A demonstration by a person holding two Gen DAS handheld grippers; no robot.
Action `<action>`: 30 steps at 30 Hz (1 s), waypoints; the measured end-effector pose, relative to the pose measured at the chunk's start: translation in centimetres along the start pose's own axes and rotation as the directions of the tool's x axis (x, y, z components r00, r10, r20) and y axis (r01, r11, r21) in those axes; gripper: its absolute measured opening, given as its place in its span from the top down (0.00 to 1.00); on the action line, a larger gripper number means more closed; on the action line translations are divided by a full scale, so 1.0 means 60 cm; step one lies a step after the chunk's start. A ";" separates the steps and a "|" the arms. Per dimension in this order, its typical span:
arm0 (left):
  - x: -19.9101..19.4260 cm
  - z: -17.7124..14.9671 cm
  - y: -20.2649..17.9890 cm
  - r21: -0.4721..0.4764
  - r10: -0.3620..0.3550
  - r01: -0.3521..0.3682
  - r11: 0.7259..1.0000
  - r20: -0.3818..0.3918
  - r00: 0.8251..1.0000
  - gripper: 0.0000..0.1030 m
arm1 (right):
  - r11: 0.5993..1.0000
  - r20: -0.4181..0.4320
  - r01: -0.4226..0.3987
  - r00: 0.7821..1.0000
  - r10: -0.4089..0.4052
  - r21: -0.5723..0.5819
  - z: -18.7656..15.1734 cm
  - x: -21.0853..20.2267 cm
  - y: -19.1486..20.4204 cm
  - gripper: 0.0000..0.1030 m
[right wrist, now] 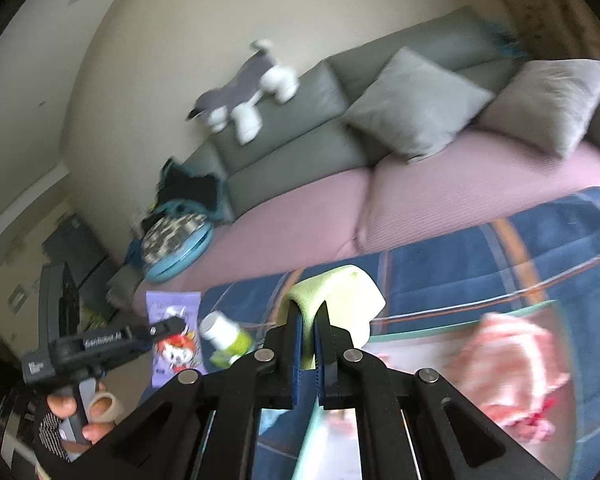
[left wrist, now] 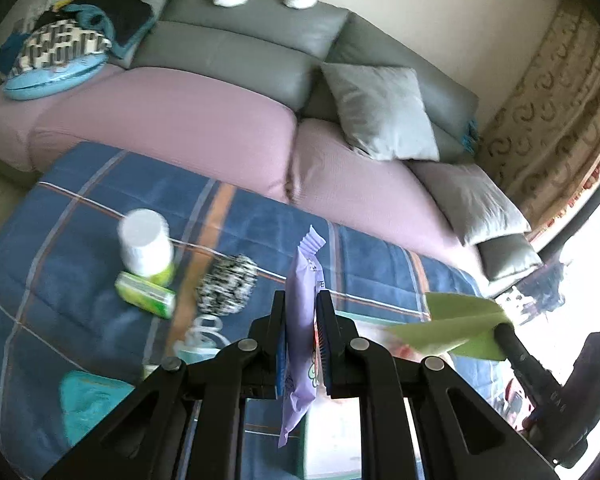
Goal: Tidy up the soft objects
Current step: 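Carry wipes pack and green cloth into the tray, open both tools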
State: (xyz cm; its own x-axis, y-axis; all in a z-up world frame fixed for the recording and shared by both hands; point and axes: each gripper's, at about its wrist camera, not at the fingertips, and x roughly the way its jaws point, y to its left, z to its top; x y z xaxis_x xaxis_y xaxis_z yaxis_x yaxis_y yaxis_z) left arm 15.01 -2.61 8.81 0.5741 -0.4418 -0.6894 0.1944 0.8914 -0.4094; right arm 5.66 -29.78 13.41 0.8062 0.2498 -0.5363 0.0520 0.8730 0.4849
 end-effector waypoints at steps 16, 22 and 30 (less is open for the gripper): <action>0.100 -0.093 -0.139 0.141 -0.100 0.130 0.981 -0.200 0.975 0.86 | 0.980 -0.009 0.197 0.980 -0.197 0.023 0.004 -0.061 -0.068 0.95; 0.139 -0.130 -0.161 0.169 -0.095 0.147 0.975 -0.281 0.955 0.86 | 0.977 -0.074 0.212 0.975 -0.212 -0.003 -0.011 -0.032 -0.074 0.94; 0.192 -0.161 -0.134 0.113 -0.087 0.140 0.984 -0.380 0.921 0.86 | 0.965 -0.269 0.261 0.927 -0.260 -0.032 -0.062 0.047 -0.104 0.93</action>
State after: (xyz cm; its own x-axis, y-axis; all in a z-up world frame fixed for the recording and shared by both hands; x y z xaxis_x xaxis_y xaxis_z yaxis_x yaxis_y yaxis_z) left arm 12.37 -15.84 -1.66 0.2097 -0.5232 -0.8260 0.3611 0.8265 -0.4318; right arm 5.42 -32.96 6.32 0.5751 0.1173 -0.8096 0.2420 0.9210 0.3054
